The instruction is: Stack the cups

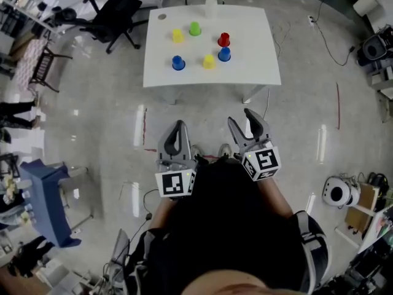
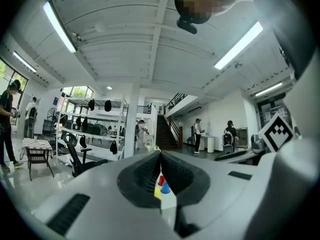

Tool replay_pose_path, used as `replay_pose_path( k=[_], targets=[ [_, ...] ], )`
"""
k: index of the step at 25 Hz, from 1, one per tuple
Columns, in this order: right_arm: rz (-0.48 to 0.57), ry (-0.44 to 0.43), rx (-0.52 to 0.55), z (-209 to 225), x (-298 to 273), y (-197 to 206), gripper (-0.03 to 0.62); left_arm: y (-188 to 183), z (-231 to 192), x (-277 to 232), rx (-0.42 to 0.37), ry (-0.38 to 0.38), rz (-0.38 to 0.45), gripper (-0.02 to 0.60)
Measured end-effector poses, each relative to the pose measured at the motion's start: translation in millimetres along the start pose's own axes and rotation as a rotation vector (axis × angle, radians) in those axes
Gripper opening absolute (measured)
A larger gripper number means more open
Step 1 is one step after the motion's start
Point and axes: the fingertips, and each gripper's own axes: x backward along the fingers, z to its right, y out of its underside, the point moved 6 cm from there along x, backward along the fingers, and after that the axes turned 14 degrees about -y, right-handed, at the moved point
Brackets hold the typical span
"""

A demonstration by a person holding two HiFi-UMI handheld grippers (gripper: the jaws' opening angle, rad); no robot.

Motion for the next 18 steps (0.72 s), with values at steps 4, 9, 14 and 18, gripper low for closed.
replay_pose_path(
  k=[4, 9, 14, 18],
  targets=[
    [0.002, 0.007, 0.007, -10, -7, -1, 0.239, 2, -12, 0, 0.0, 0.006, -0.002, 0.021],
    [-0.013, 0.02, 0.005, -25, -20, 1, 0.239, 5, -33, 1, 0.012, 0.02, -0.008, 0.021],
    [-0.019, 0.042, 0.005, -47, -36, 7, 0.239, 21, -56, 6, 0.031, 0.037, -0.034, 0.021],
    [-0.022, 0.054, 0.007, -53, -52, 10, 0.239, 26, -66, 5, 0.027, 0.072, -0.037, 0.021]
  ],
)
